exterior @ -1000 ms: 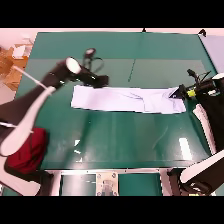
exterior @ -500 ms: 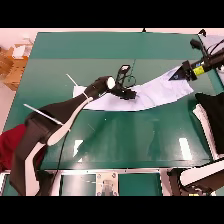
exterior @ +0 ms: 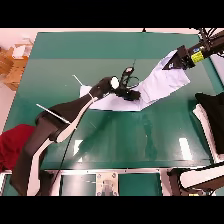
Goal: Fold the shirts.
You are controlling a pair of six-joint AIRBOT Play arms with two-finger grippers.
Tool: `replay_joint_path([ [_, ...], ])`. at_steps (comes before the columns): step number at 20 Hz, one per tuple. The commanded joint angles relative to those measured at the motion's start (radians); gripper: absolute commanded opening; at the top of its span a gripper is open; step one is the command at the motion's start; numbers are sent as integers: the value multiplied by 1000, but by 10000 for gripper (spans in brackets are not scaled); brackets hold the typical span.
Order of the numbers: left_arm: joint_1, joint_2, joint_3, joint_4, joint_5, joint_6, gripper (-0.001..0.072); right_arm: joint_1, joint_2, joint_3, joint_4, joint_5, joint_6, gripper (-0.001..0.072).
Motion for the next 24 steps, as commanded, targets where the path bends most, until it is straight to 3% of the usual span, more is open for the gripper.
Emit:
replay_joint_path([
  [1,52,29,75,85,-171,2,23,9,0,6,-6,-3,35,16],
  [7,272,210,93,410,-504,8,23,84,0,6,-6,-57,125,16],
  [9,350,266,93,435,-567,10,23,162,0,3,-7,-119,164,16],
  [14,493,338,90,435,-666,45,23,411,-31,-106,-59,-404,285,17],
  [18,513,338,84,439,-712,104,23,657,-174,-178,-27,-776,347,19],
  [19,513,338,84,436,-714,106,23,726,-233,-177,4,-893,335,83],
  [20,513,338,84,436,-713,106,23,787,-286,-177,15,-1015,323,232],
  [21,513,338,84,436,-710,106,23,841,-335,-176,22,-1121,324,458],
  [22,513,338,84,436,-711,114,23,867,-361,-175,27,-1167,323,538],
  [24,513,338,84,439,-711,115,23,839,-351,-171,13,-1109,281,539],
])
